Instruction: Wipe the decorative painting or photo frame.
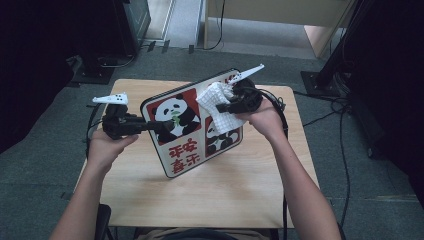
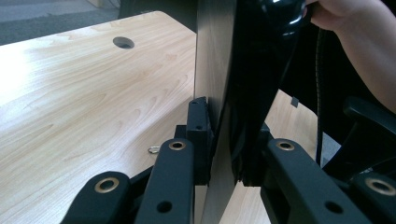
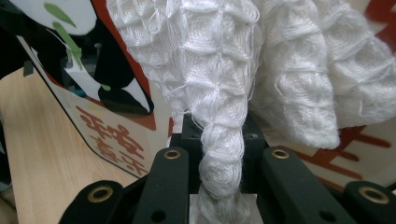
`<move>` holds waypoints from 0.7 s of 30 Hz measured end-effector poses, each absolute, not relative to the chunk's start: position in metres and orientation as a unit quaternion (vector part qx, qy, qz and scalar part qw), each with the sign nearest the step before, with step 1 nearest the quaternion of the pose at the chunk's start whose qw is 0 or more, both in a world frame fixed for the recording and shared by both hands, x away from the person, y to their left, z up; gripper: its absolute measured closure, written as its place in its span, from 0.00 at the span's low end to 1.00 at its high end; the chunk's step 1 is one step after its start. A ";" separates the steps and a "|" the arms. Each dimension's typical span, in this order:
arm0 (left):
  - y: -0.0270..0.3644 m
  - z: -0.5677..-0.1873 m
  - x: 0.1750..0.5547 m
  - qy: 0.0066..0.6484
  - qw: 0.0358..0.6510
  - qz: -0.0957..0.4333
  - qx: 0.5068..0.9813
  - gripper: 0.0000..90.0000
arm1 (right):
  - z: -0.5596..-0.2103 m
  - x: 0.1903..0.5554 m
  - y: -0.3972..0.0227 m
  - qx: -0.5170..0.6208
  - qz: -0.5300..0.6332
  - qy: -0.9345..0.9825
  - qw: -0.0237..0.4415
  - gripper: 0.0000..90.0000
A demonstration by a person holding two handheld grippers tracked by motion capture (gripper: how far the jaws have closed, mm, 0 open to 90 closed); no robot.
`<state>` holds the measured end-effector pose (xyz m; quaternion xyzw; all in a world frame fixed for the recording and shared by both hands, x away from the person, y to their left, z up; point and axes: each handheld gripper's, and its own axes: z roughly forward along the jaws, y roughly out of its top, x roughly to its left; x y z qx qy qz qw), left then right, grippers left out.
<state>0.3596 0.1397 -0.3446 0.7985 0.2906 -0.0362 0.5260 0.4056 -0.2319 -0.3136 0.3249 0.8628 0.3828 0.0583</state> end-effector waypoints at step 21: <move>0.140 -0.344 0.359 0.285 0.525 -0.035 0.801 0.88 | -0.342 0.400 -0.237 0.326 0.382 0.863 0.049 0.87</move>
